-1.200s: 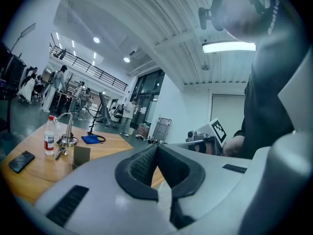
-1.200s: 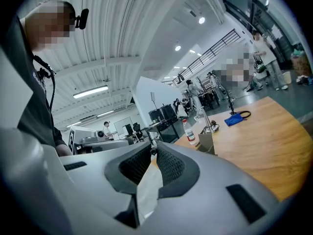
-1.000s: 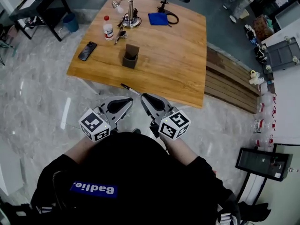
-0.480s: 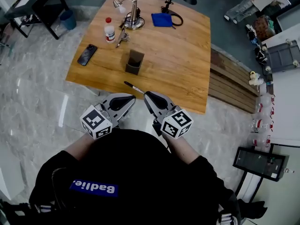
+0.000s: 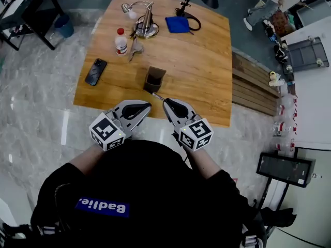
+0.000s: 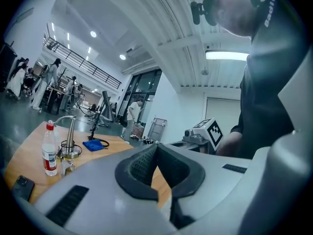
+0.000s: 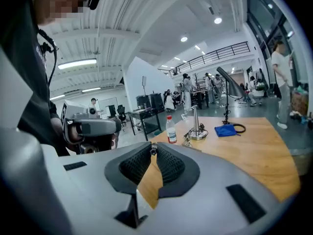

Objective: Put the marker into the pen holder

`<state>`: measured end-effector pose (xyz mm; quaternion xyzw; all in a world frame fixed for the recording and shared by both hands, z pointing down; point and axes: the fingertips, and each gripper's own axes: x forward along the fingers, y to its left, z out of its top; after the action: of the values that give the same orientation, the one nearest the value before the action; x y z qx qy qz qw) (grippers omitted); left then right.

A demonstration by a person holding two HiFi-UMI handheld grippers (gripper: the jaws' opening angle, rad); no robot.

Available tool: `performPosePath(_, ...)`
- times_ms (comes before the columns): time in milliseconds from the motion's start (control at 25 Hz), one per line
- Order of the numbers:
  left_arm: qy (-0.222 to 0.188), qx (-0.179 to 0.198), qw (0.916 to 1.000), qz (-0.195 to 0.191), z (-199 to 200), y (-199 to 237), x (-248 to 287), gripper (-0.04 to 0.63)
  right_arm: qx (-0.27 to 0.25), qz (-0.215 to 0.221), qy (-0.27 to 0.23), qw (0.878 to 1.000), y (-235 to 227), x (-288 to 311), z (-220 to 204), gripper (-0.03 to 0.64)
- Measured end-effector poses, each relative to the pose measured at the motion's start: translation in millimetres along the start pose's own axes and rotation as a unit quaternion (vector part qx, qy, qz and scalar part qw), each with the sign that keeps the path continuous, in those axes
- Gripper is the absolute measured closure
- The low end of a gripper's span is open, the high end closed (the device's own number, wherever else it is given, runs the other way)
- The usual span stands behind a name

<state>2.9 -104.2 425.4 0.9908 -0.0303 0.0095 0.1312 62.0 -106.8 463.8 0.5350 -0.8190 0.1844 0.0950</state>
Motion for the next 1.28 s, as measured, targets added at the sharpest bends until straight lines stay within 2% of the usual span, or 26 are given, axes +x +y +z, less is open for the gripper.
performPosePath(120,0.003,0.000,0.9999,-0.013,2,13,-1,0.586,-0.033,-0.028,0.025,0.999,-12,12,-1,0.575)
performPosePath(240,0.005,-0.004,0.9999,-0.009,0,27,0,0.587,-0.077,-0.039,0.061,0.994,-27,25,-8,0.575)
performPosePath(520,-0.001,-0.002,0.9996,0.028,4,41,18,0.586,-0.171,-0.007,0.149,0.974,-64,48,-28,0.575)
performPosePath(600,-0.001,-0.003,0.9992,0.040,5,41,23,0.586,-0.215,0.012,0.170,0.962,-70,55,-31,0.575)
performPosePath(720,-0.002,-0.006,0.9982,0.060,5,44,29,0.586,-0.286,0.039,0.198,0.937,-77,66,-35,0.575)
performPosePath(840,-0.004,-0.015,0.9962,0.085,1,50,29,0.586,-0.335,0.064,0.220,0.914,-81,77,-42,0.575)
performPosePath(1120,-0.015,-0.036,0.9927,0.115,-8,51,28,0.586,-0.425,0.105,0.269,0.858,-83,101,-72,0.575)
performPosePath(1280,-0.020,-0.032,0.9911,0.128,-15,55,20,0.586,-0.449,0.124,0.295,0.834,-82,113,-89,0.575)
